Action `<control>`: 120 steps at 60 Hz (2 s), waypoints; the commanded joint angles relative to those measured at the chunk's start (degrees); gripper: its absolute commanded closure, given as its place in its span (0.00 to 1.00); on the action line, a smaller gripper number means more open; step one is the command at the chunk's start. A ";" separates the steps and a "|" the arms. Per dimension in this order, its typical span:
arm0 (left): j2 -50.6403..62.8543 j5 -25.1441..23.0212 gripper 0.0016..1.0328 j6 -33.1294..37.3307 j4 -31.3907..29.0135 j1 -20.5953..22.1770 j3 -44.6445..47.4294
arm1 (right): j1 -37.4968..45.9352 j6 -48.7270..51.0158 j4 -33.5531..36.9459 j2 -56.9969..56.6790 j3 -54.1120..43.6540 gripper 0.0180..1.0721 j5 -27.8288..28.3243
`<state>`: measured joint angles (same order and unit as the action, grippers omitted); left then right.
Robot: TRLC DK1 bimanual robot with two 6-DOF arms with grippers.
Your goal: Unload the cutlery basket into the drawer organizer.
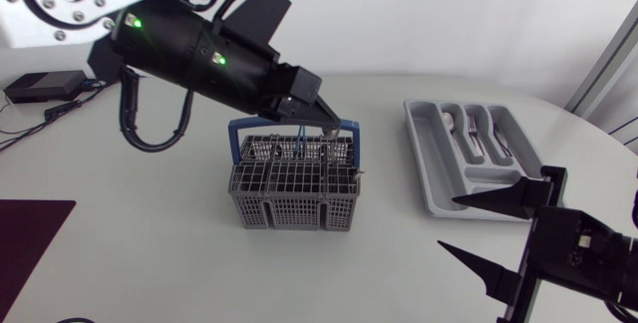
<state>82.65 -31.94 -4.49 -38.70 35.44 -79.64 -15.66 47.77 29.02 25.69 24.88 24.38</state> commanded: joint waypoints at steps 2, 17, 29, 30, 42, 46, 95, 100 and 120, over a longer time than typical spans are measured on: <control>-1.09 -1.89 0.83 3.17 -2.44 0.95 -2.10 | -2.80 -3.47 0.96 0.15 2.36 0.30 0.58; 0.23 -5.50 0.83 14.95 -5.77 4.02 -1.58 | -8.16 -9.54 0.87 5.24 5.88 0.30 3.39; 1.37 -9.28 0.83 21.63 -7.27 6.04 -1.14 | -10.00 -12.52 -0.01 9.29 7.90 0.30 6.73; 1.81 -9.72 0.83 22.51 -7.80 6.39 -1.14 | -10.09 -12.61 -0.10 9.55 7.99 0.30 7.08; 3.83 -14.20 0.83 29.63 -13.69 7.98 -2.28 | -11.06 -13.58 -0.80 11.22 9.74 0.31 9.37; 4.62 -15.52 0.83 30.42 -14.48 8.15 -2.54 | -12.82 -13.58 -0.80 11.75 10.10 0.33 9.46; 7.35 -19.91 0.82 34.99 -18.26 7.71 -4.21 | -19.67 -13.75 -1.59 19.40 12.12 0.95 9.28; 7.35 -20.00 0.68 34.99 -18.08 7.10 -4.30 | -19.67 -13.93 -1.07 19.31 12.03 0.95 9.10; 7.26 -20.79 0.16 32.53 -15.18 2.88 -5.88 | -15.98 -10.15 4.12 17.46 10.71 0.95 7.52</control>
<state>88.90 -51.59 28.67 -54.89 39.64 -83.83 -33.45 35.79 31.35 44.25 35.81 32.12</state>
